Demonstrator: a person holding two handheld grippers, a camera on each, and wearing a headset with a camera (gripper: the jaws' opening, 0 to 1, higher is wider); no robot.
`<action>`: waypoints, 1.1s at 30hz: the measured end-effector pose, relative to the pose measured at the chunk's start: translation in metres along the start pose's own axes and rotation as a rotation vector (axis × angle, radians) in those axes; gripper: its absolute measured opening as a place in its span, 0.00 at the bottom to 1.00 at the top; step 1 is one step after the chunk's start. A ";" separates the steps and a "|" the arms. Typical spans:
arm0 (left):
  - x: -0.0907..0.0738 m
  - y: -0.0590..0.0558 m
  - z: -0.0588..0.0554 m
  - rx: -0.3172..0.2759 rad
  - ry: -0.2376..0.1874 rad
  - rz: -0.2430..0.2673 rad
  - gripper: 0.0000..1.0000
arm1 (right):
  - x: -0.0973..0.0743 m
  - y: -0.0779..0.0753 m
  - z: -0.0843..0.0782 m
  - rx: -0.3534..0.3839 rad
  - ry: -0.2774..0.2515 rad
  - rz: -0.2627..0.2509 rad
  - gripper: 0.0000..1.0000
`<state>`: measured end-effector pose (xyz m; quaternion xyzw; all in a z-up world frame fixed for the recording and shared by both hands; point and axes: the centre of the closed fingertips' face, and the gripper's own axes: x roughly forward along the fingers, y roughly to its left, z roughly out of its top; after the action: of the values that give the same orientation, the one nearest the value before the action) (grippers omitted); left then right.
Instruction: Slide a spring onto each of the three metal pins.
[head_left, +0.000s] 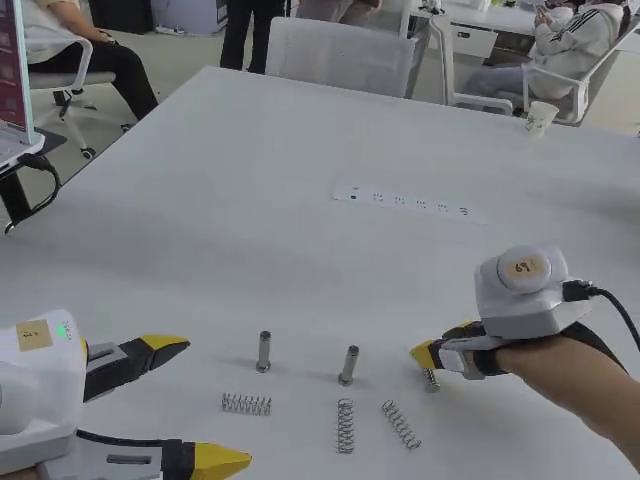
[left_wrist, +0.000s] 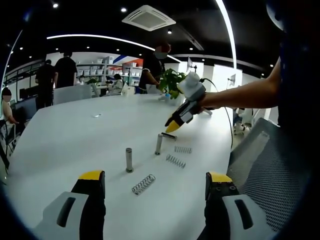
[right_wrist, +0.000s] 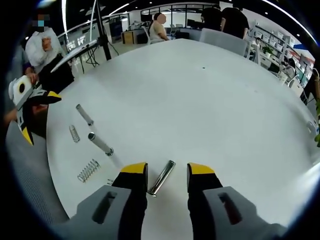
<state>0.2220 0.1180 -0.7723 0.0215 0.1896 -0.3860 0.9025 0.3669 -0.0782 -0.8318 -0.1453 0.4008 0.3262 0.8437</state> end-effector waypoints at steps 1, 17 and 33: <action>0.000 0.000 0.000 -0.001 0.000 0.000 0.79 | 0.001 -0.001 -0.002 0.006 0.011 -0.005 0.28; 0.002 0.003 -0.002 -0.009 -0.001 -0.006 0.78 | 0.014 -0.002 -0.007 0.065 0.093 -0.029 0.19; 0.001 0.007 -0.006 -0.022 -0.006 -0.002 0.77 | 0.021 0.000 -0.013 0.066 0.167 -0.068 0.14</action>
<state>0.2260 0.1237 -0.7787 0.0105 0.1912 -0.3849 0.9029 0.3690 -0.0751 -0.8560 -0.1577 0.4750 0.2707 0.8224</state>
